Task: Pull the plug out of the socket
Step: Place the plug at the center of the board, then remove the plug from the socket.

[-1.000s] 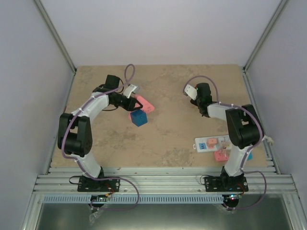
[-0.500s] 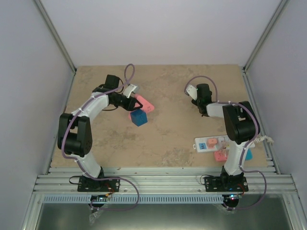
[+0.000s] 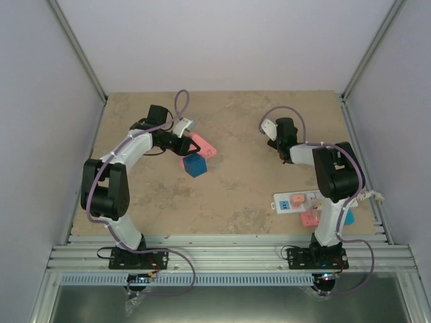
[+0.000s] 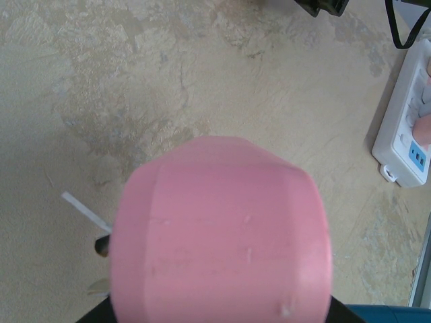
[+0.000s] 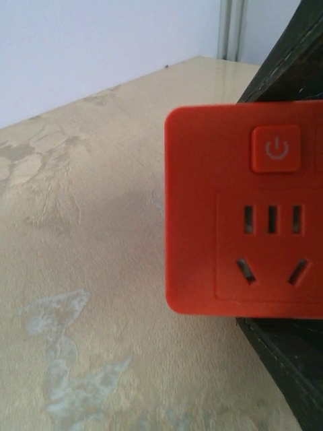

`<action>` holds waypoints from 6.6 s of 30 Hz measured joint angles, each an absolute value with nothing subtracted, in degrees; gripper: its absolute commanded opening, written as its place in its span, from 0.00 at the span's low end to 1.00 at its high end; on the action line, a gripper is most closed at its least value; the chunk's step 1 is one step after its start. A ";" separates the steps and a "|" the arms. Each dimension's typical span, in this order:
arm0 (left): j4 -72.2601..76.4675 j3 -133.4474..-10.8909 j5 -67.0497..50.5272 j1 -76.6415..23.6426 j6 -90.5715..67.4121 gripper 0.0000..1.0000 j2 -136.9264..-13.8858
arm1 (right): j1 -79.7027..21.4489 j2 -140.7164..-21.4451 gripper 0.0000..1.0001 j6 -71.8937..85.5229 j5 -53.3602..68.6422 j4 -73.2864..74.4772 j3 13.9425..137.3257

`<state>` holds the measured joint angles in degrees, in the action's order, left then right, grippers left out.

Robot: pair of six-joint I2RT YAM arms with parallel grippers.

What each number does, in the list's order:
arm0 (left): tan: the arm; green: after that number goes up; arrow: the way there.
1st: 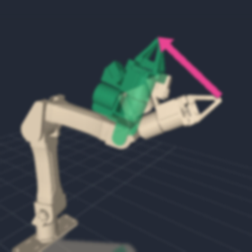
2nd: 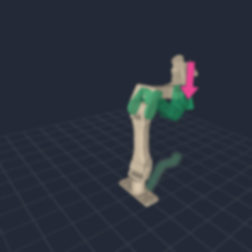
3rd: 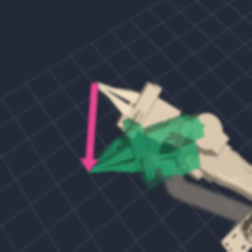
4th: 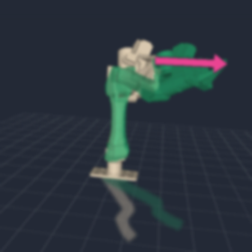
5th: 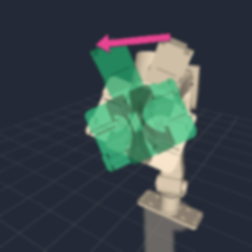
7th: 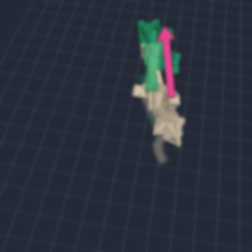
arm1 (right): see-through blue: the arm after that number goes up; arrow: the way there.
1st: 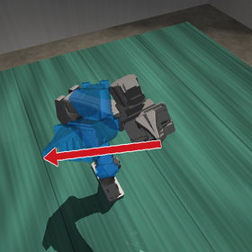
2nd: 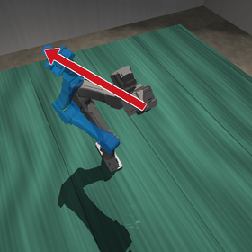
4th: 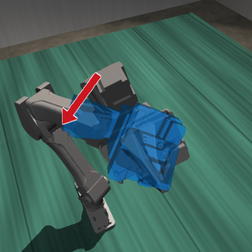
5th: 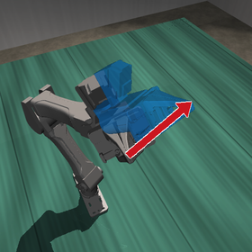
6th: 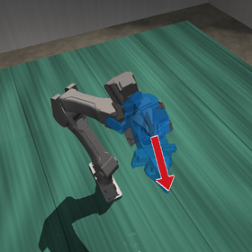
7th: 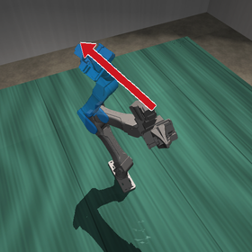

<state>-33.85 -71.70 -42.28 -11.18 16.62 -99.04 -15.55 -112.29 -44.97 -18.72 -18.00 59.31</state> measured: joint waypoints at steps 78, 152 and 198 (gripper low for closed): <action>-39.55 -71.33 -49.30 -11.46 21.89 0.00 -99.74 | -58.26 -94.17 0.91 -55.68 -5.17 -8.43 55.61; -40.27 -72.29 -49.28 -13.04 22.09 0.00 -99.77 | -58.89 -93.12 0.10 -58.30 -7.70 -13.21 52.03; -39.90 -71.70 -49.65 -12.14 19.62 0.00 -98.48 | -59.29 -93.38 0.01 -58.33 -8.10 -2.85 58.30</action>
<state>-39.90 -71.70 -49.65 -12.14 19.62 -98.48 -59.29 -93.38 -58.33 -8.10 -2.85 58.30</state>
